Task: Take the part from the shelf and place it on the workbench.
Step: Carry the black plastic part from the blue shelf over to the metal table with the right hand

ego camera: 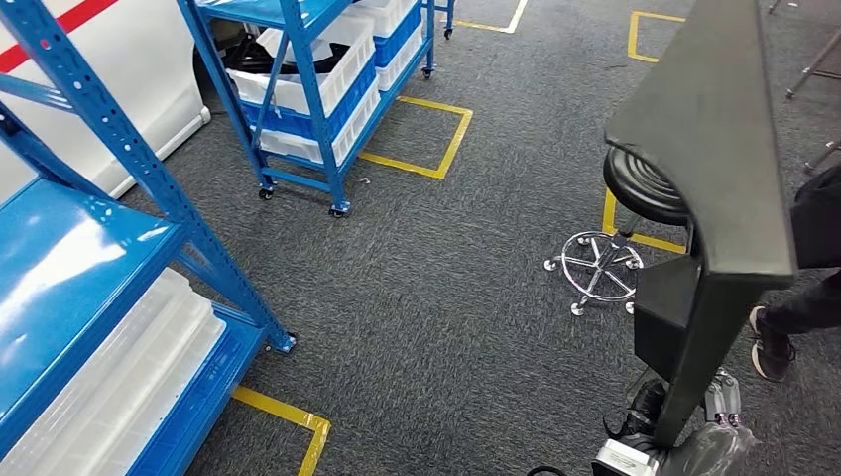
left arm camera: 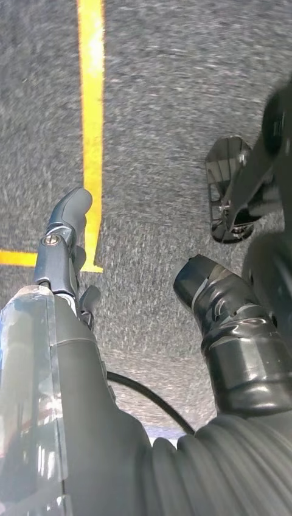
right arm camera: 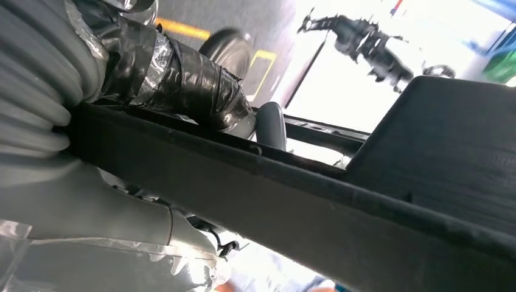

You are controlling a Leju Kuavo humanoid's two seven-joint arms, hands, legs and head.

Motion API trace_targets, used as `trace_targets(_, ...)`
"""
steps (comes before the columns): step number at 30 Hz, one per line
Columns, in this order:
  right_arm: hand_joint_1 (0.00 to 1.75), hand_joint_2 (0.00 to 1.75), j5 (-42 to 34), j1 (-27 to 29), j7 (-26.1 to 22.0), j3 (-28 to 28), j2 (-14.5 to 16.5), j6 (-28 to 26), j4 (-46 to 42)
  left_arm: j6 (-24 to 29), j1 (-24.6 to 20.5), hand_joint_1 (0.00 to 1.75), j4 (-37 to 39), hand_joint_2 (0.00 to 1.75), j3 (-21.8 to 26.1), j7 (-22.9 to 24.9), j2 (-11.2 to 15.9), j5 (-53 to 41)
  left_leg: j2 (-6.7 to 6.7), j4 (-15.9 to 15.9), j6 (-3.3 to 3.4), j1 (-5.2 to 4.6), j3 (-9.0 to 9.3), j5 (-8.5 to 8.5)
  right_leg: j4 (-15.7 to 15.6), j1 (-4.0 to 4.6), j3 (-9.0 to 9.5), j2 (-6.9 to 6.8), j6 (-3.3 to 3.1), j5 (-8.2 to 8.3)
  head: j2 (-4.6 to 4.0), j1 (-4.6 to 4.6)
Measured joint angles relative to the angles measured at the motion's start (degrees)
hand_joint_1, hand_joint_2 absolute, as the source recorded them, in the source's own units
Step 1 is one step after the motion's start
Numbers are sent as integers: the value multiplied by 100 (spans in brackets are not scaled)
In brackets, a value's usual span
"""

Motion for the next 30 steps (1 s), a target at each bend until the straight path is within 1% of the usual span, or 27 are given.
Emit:
trace_targets(1,175,175,-2,2,1,-11,1,-1,1,1,4,0,0,175,2,-4,0,1,-16,68,7,0,-64,64,10,8,1,90,-3,-3,0,1)
trace_targets(2,175,175,-1,5,4,-21,1,-2,1,2,6,0,0,175,3,-5,0,0,-35,-97,19,0,-22,240,26,11,4,176,0,-8,0,0)
trace_targets(3,175,175,5,6,11,-27,1,-2,2,3,5,0,0,175,3,-5,0,-3,-96,-436,36,0,104,479,48,10,4,257,8,-16,0,0)
trace_targets(4,175,175,11,6,20,-33,1,-3,2,5,3,0,0,175,4,-4,2,-7,-237,-802,59,3,248,664,74,4,-6,325,22,-28,0,2)
trace_targets(5,175,175,17,5,31,-37,1,-3,2,8,2,0,0,175,7,-2,5,-10,-379,-1116,74,4,363,787,107,0,-28,391,45,-40,0,2)
trace_targets(6,175,175,20,7,39,-41,4,-3,2,10,-2,0,0,175,10,-1,8,-15,-494,-1314,86,-4,432,839,131,-13,-56,448,78,-45,0,3)
trace_targets(7,175,175,19,13,44,-45,7,-4,2,13,-5,0,0,175,13,2,11,-19,-553,-1384,100,-16,455,825,139,-30,-82,505,117,-43,0,3)
trace_targets(9,175,175,16,35,47,-59,14,-6,1,17,-13,0,0,175,15,8,15,-20,-452,-1445,149,-28,481,856,124,-52,-109,589,197,-21,0,1)
trace_targets(10,175,175,17,45,49,-70,15,-8,-2,15,-15,0,0,175,16,9,16,-20,-385,-1487,185,-21,507,881,150,-47,-123,516,226,-42,0,4)
trace_targets(11,175,175,17,49,52,-80,16,-9,-4,11,-17,0,0,175,16,6,16,-19,-313,-1532,224,-10,530,906,257,-37,-174,382,250,-115,0,8)
trace_targets(12,175,175,18,50,56,-88,16,-10,-6,6,-16,0,0,175,17,2,15,-18,-235,-1567,257,-3,547,921,486,-31,-279,215,274,-253,0,12)
trace_targets(13,175,175,20,50,60,-93,16,-11,-7,1,-12,0,0,175,18,-3,15,-18,-157,-1578,277,-13,558,921,813,-33,-441,64,302,-431,0,16)
trace_targets(14,175,175,21,51,65,-96,16,-11,-7,-3,-5,0,0,175,20,-8,15,-17,-75,-1579,292,-19,560,914,1186,-46,-633,-4,331,-603,0,17)
trace_targets(15,175,175,24,55,69,-101,16,-11,-5,-4,2,0,0,175,21,-13,15,-16,10,-1577,294,-24,561,903,1496,-64,-796,-32,357,-707,0,17)
trace_targets(16,175,175,27,61,74,-107,16,-11,-3,-7,5,0,0,175,22,-27,15,-15,91,-1576,290,-27,566,891,1630,-84,-869,-48,377,-707,0,17)
trace_targets(17,175,175,28,66,77,-115,16,-11,-1,-16,3,0,0,175,24,-57,15,-6,166,-1575,280,-27,576,876,1548,-103,-829,-70,391,-604,0,17)
trace_targets(18,175,175,26,69,79,-120,16,-11,1,-33,-2,0,0,175,27,-95,15,5,232,-1573,263,-27,594,859,1255,-116,-672,-122,399,-425,0,17)
trace_targets(20,175,175,19,71,79,-126,16,-11,1,-73,-8,0,0,175,40,-168,15,31,342,-1563,206,-40,644,809,463,-101,-248,-347,375,-129,0,17)
trace_targets(21,175,175,16,74,79,-126,16,-11,1,-83,-9,0,0,175,52,-187,15,38,389,-1561,170,-48,669,784,205,-76,-109,-425,341,-64,0,16)
trace_targets(22,175,175,16,77,79,-128,17,-11,0,-86,-12,0,0,175,66,-197,15,42,434,-1561,134,-55,693,762,82,-48,-46,-460,302,-61,0,15)
trace_targets(24,175,175,16,91,79,-132,18,-12,-2,-85,-26,0,0,175,87,-202,11,48,528,-1580,66,-52,750,734,66,-14,-41,-348,220,-69,0,13)
trace_targets(25,175,175,16,100,80,-135,19,-13,-4,-86,-34,0,0,175,92,-203,8,50,505,-1556,33,-39,767,701,42,-21,-25,-292,182,-62,0,14)
trace_targets(26,175,175,16,103,80,-139,22,-14,-8,-87,-40,0,0,175,98,-203,4,51,418,-1455,9,-27,741,621,17,-31,-7,-238,138,-50,0,10)
trace_targets(27,175,175,16,102,81,-142,25,-15,-11,-91,-42,0,0,175,103,-203,2,52,294,-1236,-8,-15,649,485,-8,-46,13,-185,98,-37,0,7)
trace_targets(28,175,175,16,102,81,-144,28,-15,-13,-95,-38,0,0,175,109,-200,2,53,145,-906,-16,-6,490,312,-19,-51,24,-133,67,-32,0,3)
trace_targets(29,175,175,15,98,81,-146,31,-16,-13,-98,-30,0,0,175,114,-197,2,53,51,-514,-19,-5,289,135,-18,-46,25,-75,45,-34,0,-1)
trace_targets(30,175,175,15,99,81,-147,31,-15,-11,-102,-19,0,0,175,117,-195,2,53,9,-161,-23,-4,97,17,-15,-39,26,-5,35,-37,0,0)
